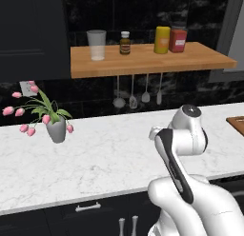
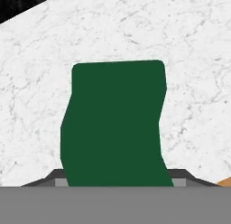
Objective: Pick up the sponge from the counter and clean the cutting board by briefly scrubbing or pressing down on the cutting board. Once finished, release the sponge.
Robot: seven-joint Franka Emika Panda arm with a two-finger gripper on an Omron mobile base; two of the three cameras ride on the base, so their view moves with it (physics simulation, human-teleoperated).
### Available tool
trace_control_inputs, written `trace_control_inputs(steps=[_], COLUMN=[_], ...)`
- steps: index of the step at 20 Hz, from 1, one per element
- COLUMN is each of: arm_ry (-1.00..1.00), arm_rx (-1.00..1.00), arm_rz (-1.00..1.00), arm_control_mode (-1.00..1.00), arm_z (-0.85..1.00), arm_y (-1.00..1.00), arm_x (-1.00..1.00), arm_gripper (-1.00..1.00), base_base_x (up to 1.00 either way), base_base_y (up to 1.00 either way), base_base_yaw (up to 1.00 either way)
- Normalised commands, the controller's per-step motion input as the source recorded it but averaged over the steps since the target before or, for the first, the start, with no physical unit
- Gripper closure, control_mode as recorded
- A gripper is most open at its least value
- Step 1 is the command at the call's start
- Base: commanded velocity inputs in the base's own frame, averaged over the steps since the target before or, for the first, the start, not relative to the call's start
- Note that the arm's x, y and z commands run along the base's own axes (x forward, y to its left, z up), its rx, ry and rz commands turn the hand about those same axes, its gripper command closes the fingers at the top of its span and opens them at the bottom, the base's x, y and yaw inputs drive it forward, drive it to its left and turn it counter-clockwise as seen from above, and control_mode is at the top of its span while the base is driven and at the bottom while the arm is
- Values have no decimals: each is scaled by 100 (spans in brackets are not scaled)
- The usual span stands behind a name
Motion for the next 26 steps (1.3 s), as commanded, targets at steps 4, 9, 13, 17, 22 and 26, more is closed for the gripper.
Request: trace_control_inputs(steps=[4, 9, 13, 17, 22, 26], arm_ry=[0, 0, 0, 0, 0, 0], arm_rx=[0, 0, 0, 0, 0, 0], arm_rz=[0, 0, 0, 0, 0, 0], arm_control_mode=[100, 100, 100, 100, 100, 100], arm_z=[0, 0, 0, 0, 0, 0], arm_y=[-6, 0, 0, 0, 0, 0], arm_x=[-49, 0, 0, 0, 0, 0], arm_gripper=[100, 100, 100, 100, 100, 100], base_base_x=[-20, -83, -80, -11, 0, 0], base_base_y=[-2, -6, -25, -69, -85, -92], base_base_yaw=[0, 0, -1, -1, -1, 0])
